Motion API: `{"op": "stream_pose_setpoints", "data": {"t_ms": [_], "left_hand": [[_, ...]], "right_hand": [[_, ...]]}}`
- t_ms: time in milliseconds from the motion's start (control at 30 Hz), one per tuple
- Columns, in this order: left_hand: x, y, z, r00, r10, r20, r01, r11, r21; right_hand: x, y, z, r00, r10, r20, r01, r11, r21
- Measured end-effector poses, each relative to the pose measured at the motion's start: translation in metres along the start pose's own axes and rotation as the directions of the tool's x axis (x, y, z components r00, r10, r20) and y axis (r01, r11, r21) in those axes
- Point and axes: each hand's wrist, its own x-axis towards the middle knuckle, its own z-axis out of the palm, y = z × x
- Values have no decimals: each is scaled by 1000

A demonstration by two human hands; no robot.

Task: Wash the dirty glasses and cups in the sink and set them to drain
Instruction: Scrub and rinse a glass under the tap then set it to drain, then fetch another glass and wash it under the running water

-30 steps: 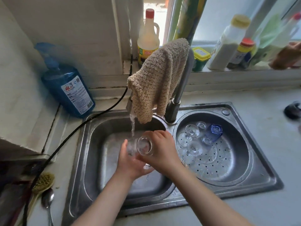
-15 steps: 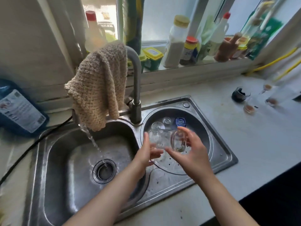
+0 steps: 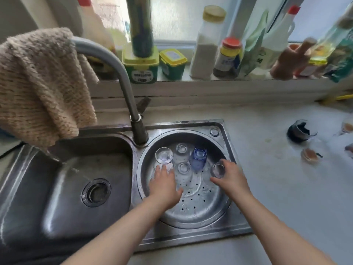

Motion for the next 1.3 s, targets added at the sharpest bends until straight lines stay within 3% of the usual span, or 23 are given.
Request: {"op": "stream_pose_setpoints", "data": {"t_ms": [133, 400, 500, 633, 767, 933, 1133, 1300], "left_hand": [[7, 15, 8, 992, -126, 33, 127, 992, -27], [0, 20, 15, 980, -182, -78, 179, 983, -43], [-5, 43, 12, 984, -92, -153, 91, 996, -16], [-8, 100, 8, 968, 148, -204, -150, 989, 2], [-13, 167, 8, 902, 381, -206, -380, 924, 43], [-18, 246, 4, 821, 547, -163, -533, 837, 123], [22, 353, -1, 776, 588, -227, -569, 809, 148], [72, 437, 16, 846, 462, -268, -475, 880, 16]], "right_hand": [[27, 10, 15, 992, -98, 85, 103, 993, -50], [38, 7, 21, 976, -147, 159, 163, 983, -86], [24, 5, 12, 982, -128, 138, 126, 992, 23], [-18, 25, -27, 994, -106, -38, 111, 978, 178], [-60, 79, -75, 983, 33, -182, 27, 947, 320], [-97, 167, -134, 936, 211, -282, -104, 930, 351], [-85, 281, -192, 903, 288, -318, -155, 909, 386], [-19, 361, -232, 923, 199, -328, -55, 915, 401]]}}
